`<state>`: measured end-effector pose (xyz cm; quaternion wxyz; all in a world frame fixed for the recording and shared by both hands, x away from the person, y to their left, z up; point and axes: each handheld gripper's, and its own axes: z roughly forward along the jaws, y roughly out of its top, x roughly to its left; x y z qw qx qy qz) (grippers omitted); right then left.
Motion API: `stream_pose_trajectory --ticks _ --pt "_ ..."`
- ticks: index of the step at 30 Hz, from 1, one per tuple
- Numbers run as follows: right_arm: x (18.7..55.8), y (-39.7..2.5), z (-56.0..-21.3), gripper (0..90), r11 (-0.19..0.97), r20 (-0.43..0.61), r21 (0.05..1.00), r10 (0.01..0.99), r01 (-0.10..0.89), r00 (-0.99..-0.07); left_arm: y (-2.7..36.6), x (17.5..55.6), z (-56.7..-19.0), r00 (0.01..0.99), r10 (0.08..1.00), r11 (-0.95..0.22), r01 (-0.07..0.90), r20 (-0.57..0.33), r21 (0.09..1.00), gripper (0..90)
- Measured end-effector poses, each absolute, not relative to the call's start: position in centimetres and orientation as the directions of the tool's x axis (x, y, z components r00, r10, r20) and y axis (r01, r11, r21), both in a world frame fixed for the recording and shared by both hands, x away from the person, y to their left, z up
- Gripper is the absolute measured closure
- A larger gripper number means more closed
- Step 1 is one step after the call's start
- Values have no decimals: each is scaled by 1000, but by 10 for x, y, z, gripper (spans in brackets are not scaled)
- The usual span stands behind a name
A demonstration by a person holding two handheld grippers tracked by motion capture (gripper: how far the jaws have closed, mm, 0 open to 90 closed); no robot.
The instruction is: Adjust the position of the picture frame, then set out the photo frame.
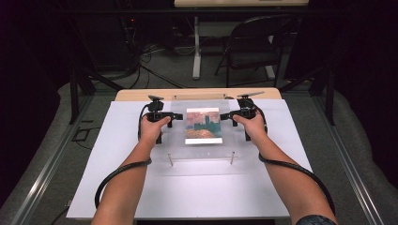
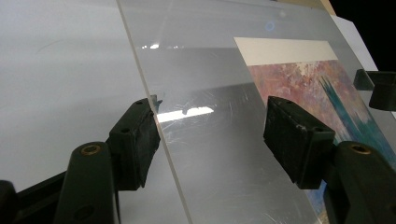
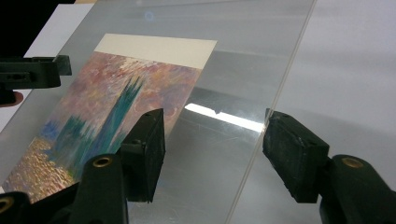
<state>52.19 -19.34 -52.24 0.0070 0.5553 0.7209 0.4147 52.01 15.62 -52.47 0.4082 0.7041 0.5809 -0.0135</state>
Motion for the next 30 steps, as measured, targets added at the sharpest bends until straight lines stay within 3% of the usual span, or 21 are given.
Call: stream_pose_trajectory --ticks 30 --pt "500 -195 -483 485 85 382 660 818 747 -430 165 500 -485 371 797 -13 800 -477 600 473"
